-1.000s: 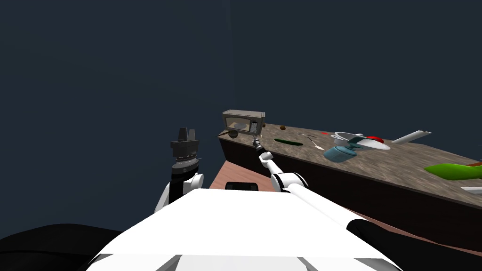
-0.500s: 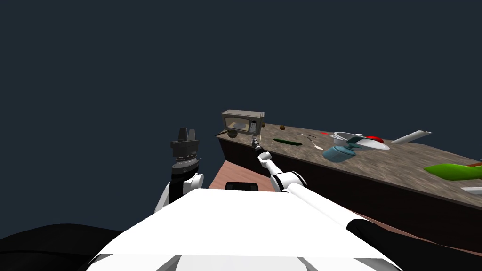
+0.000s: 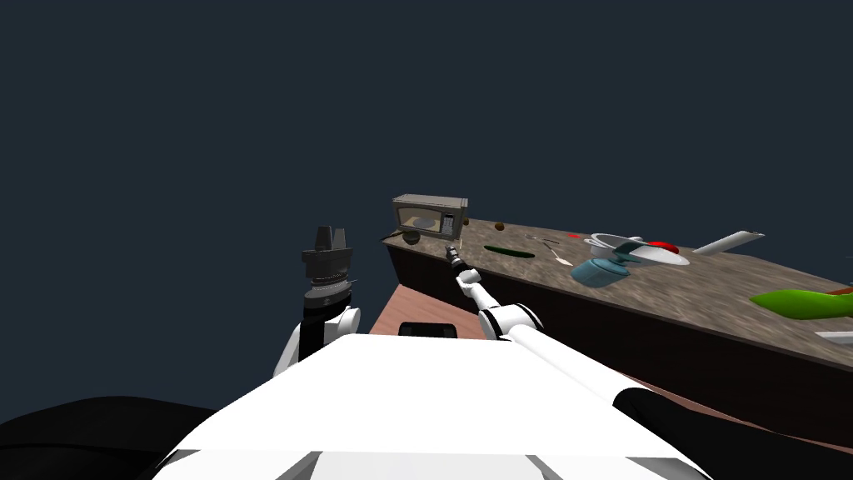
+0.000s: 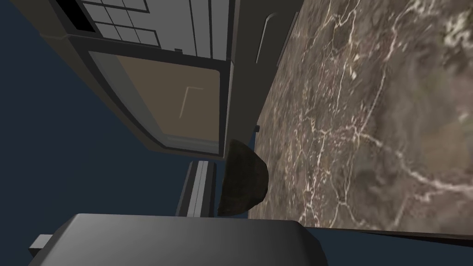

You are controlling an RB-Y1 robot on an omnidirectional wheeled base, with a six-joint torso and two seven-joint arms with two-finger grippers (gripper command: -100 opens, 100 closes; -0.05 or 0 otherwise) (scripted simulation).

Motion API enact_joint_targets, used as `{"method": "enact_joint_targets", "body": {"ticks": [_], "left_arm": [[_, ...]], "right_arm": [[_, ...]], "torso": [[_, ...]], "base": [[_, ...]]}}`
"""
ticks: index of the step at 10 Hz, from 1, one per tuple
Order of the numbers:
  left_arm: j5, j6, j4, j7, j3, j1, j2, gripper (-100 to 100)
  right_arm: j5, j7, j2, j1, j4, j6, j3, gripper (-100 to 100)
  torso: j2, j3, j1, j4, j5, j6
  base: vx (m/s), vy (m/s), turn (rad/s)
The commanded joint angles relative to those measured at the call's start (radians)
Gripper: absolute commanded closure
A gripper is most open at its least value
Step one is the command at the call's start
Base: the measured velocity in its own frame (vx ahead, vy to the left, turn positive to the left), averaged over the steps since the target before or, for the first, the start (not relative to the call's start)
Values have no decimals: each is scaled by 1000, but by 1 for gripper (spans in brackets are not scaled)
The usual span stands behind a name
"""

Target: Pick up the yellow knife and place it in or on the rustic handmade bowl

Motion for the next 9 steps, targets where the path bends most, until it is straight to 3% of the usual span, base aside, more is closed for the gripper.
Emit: {"method": "enact_joint_targets", "body": {"ticks": [1, 2, 6, 9], "left_arm": [[0, 0, 0, 0, 0, 0, 0, 0], [0, 0, 0, 0, 0, 0, 0, 0], [0, 0, 0, 0, 0, 0, 0, 0], [0, 0, 0, 0, 0, 0, 0, 0]], "right_arm": [[0, 0, 0, 0, 0, 0, 0, 0], [-20, -3, -14, -16, 32, -26, -4, -100], [-45, -16, -31, -50, 66, -72, -9, -100], [-56, -40, -21, -94, 65, -122, -11, -100]], "torso": [[0, 0, 0, 0, 0, 0], [0, 0, 0, 0, 0, 0], [6, 3, 14, 1, 3, -1], [1, 1, 13, 0, 3, -1]], "base": [[0, 0, 0], [-63, 158, 107], [-90, 210, 64], [11, 196, 96]]}}
